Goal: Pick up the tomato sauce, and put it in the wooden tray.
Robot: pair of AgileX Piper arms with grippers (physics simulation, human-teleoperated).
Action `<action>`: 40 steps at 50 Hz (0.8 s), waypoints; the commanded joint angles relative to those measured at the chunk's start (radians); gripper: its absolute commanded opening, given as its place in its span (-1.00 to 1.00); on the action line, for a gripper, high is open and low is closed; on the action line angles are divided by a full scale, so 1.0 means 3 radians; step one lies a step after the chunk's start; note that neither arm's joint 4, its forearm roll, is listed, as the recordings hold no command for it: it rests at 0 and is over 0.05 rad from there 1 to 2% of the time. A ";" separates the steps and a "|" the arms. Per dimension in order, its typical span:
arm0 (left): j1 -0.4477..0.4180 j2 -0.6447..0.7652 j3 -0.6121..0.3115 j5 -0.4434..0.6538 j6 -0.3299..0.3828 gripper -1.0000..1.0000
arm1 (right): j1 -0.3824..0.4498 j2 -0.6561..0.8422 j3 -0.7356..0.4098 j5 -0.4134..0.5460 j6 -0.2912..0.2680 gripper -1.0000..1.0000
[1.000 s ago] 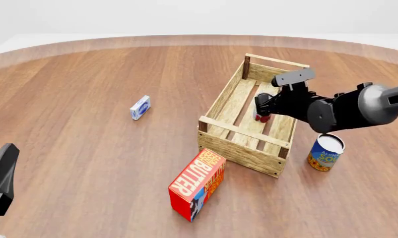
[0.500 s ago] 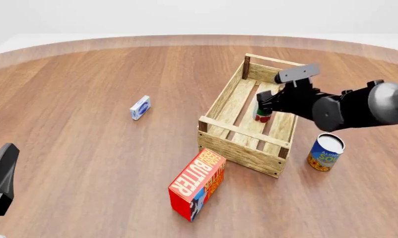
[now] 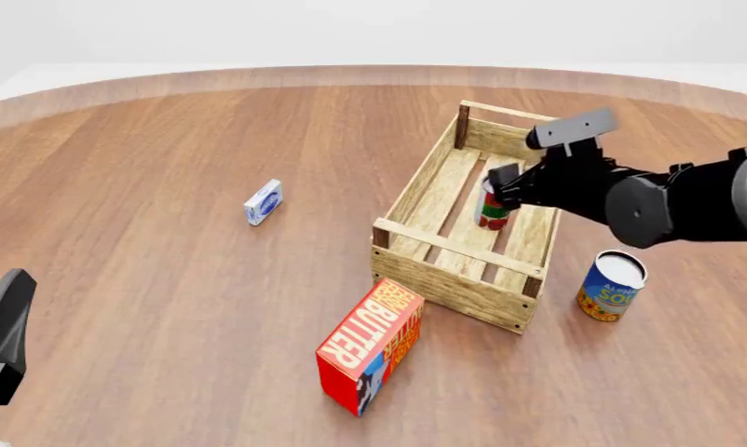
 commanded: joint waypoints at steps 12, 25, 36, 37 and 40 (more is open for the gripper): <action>0.0000 0.0000 0.0000 0.0000 0.0000 1.00 | 0.0003 -0.0351 0.0149 0.0146 -0.0048 1.00; 0.0000 0.0000 0.0000 0.0000 0.0000 1.00 | -0.0004 -0.0584 0.0245 0.0232 -0.0081 1.00; 0.0000 0.0000 0.0000 0.0000 0.0000 1.00 | -0.0037 -0.0786 0.0327 0.0303 -0.0112 1.00; 0.0000 0.0000 0.0000 0.0000 0.0000 1.00 | -0.0037 -0.0786 0.0327 0.0304 -0.0112 1.00; 0.0000 0.0000 0.0000 0.0000 0.0000 1.00 | -0.0039 -0.0840 0.0354 0.0321 -0.0118 1.00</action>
